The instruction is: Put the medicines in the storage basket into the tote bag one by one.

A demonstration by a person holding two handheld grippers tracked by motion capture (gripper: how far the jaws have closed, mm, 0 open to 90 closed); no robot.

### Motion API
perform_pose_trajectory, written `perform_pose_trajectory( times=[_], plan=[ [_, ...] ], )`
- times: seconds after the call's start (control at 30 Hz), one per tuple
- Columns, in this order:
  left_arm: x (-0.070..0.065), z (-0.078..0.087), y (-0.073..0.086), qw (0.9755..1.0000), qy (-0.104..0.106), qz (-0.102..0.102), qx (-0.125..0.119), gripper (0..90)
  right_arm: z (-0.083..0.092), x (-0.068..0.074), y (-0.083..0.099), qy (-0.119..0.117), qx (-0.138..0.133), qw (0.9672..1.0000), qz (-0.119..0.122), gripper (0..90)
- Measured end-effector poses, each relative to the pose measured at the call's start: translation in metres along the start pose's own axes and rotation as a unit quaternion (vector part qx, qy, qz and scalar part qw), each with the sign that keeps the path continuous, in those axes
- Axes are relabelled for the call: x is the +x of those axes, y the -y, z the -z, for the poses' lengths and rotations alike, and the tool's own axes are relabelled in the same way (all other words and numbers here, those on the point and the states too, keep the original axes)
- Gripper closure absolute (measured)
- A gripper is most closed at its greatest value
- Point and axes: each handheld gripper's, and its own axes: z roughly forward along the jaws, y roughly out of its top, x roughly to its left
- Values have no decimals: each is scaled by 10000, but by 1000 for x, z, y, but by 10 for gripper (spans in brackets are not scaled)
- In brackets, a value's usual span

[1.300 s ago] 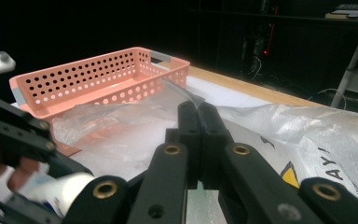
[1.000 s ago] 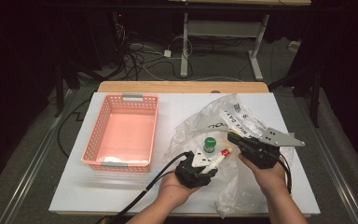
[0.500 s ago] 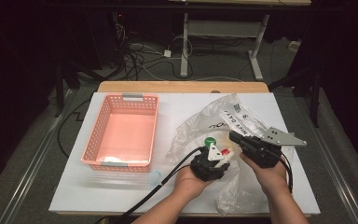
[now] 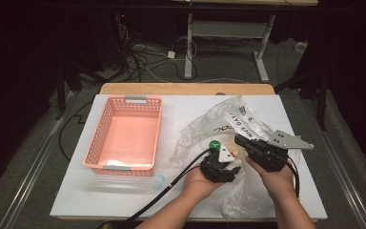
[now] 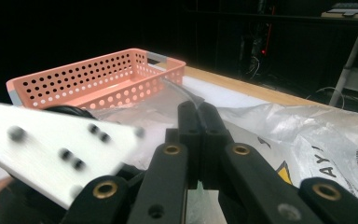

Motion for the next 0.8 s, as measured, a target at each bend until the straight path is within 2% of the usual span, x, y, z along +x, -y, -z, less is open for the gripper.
perform_pose_trajectory(
  times=[0.17,0.27,0.33,0.43,0.53,0.57,0.6,0.63,0.73,0.8],
  plan=[
    [5,23,14,10000,-43,20,-32,432,0,1,0,-1,2,10000,16,900],
    [8,39,26,9998,-32,177,-29,404,0,1,0,4,5,10000,7,900],
    [9,48,34,9998,-37,169,8,393,-1,1,0,10,26,10000,12,900],
    [7,59,49,9997,-101,94,213,346,-2,2,0,-4,34,10000,21,900],
    [4,60,60,9988,-224,46,422,251,-2,3,0,-2,45,10000,35,900],
    [3,57,62,9981,-230,26,563,216,-2,3,0,-5,49,10000,43,900],
    [3,52,64,9966,-306,23,767,179,-3,3,1,-3,63,10000,44,900],
    [2,49,65,9954,-401,34,867,141,-4,4,1,-8,71,10000,37,900],
    [8,46,67,9951,-309,279,892,122,-4,6,1,-16,80,9999,64,900],
    [8,46,68,9956,-294,229,863,176,-4,6,1,-13,74,10000,49,900]
  ],
)
